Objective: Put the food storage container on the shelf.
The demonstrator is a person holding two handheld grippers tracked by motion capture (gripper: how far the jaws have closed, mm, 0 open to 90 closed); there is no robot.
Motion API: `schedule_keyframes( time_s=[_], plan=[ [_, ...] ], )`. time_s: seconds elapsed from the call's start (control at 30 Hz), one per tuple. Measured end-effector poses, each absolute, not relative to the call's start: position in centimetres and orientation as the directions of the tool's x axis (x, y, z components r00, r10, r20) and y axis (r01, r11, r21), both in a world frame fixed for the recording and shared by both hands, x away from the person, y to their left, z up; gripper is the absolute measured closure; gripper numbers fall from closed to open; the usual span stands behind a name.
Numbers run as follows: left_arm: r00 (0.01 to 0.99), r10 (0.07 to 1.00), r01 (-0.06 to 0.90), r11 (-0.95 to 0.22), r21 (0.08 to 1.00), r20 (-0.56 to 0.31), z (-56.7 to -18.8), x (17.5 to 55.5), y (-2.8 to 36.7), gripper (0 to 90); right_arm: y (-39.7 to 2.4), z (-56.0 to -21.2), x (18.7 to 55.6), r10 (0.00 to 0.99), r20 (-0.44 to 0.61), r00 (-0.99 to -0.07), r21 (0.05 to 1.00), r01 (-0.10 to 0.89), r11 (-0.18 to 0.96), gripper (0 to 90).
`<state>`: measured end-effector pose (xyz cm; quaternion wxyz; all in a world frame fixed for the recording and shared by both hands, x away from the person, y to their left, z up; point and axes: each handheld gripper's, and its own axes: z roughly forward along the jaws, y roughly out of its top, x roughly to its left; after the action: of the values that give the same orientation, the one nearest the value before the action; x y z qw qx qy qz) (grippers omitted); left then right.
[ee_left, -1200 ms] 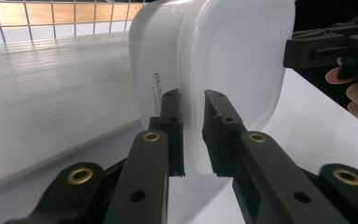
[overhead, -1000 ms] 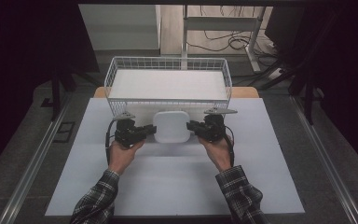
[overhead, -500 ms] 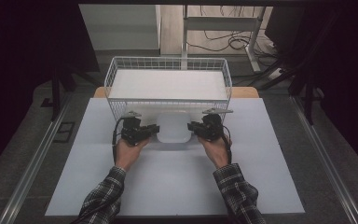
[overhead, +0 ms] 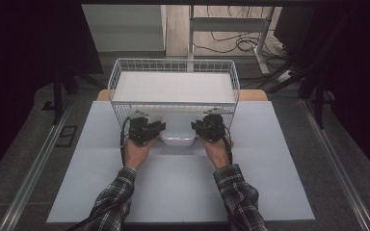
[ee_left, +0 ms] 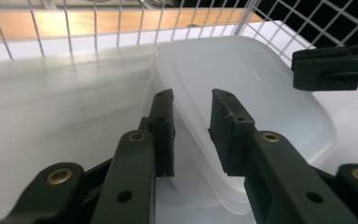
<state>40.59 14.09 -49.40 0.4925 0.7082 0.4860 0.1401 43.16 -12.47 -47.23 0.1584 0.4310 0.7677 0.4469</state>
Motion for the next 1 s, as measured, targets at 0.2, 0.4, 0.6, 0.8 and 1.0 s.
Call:
schedule_keyframes(
  time_s=[0.2, 0.4, 0.6, 0.8, 1.0],
  plan=[
    [0.47, 0.854, 0.522, -0.065, 0.851, -0.224, -49.0, 40.3, 13.6, 65.4, -12.1, -47.1, 43.4, 0.819, 0.093, -0.566, 0.836, 0.491, 0.244, 72.0],
    [0.51, 0.837, 0.478, -0.085, 0.874, -0.198, -48.4, 37.5, 14.7, 47.0, -13.4, -46.2, 41.7, 0.798, 0.088, -0.596, 0.854, 0.458, 0.248, 84.0],
    [0.58, 0.801, 0.432, -0.15, 0.89, -0.146, -47.8, 33.1, 16.2, 26.9, -14.4, -45.6, 39.7, 0.752, 0.108, -0.65, 0.855, 0.447, 0.264, 88.9],
    [0.585, 0.788, 0.427, -0.099, 0.899, -0.191, -48.9, 28.6, 17.9, 14.4, -14.5, -45.5, 37.3, 0.701, 0.109, -0.705, 0.849, 0.432, 0.303, 88.8],
    [0.578, 0.801, 0.438, -0.143, 0.887, -0.156, -49.6, 25.2, 18.7, 7.0, -13.0, -46.2, 35.8, 0.652, 0.089, -0.753, 0.844, 0.405, 0.353, 89.1]
  ],
)
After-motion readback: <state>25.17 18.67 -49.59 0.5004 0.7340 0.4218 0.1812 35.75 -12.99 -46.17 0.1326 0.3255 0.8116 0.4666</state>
